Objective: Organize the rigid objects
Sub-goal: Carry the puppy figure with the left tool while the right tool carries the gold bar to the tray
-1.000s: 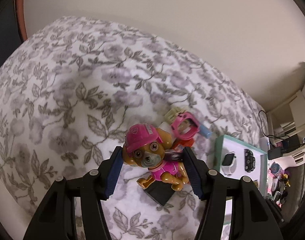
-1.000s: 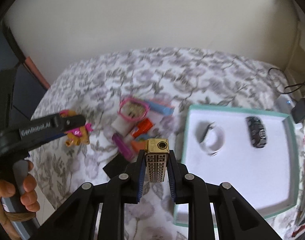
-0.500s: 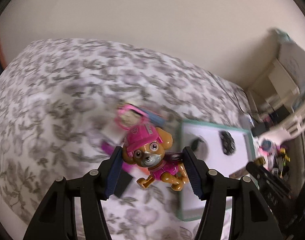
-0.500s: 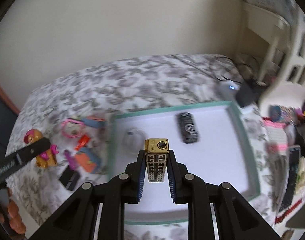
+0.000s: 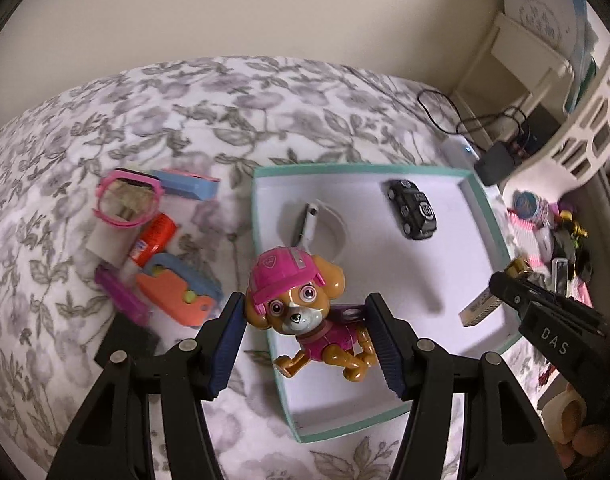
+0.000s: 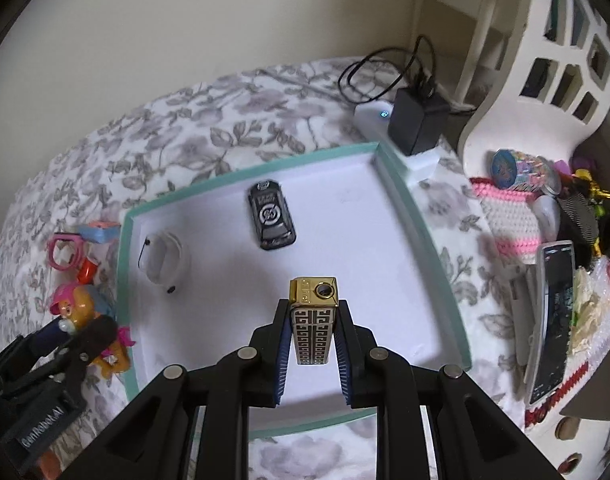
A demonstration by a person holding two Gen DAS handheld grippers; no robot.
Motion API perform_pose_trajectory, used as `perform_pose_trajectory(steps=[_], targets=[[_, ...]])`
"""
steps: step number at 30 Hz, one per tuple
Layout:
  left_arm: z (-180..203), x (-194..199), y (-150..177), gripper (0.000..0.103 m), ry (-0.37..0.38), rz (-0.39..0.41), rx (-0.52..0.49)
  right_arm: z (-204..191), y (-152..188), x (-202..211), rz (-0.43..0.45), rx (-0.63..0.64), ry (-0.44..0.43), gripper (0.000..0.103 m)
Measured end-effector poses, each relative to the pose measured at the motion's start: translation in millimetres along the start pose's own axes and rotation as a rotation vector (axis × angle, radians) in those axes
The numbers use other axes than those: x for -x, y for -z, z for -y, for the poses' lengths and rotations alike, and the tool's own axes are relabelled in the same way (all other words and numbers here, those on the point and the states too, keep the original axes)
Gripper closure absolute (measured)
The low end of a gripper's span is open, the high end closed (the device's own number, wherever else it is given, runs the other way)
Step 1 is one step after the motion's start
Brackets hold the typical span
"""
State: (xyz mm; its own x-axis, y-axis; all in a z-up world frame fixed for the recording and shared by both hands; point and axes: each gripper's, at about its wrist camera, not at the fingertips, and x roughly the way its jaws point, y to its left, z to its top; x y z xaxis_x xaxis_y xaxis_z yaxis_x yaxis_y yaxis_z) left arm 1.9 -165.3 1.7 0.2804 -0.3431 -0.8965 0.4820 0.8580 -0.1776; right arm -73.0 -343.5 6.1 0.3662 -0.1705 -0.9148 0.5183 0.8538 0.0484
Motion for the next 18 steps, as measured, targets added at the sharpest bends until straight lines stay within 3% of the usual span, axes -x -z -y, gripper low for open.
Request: perform_pose_trajectory(steps=[6,18], targets=[[10,-16,2,0.041,-0.019,-0.013,-0.036,-8,-1,-28,-0.062,0.023,-0.017,0.081],[22,-45,-4,0.041,-0.034,-0.049,-0.055,-11,-14,-62,-0.083,-0.005,-0.016,0.081]])
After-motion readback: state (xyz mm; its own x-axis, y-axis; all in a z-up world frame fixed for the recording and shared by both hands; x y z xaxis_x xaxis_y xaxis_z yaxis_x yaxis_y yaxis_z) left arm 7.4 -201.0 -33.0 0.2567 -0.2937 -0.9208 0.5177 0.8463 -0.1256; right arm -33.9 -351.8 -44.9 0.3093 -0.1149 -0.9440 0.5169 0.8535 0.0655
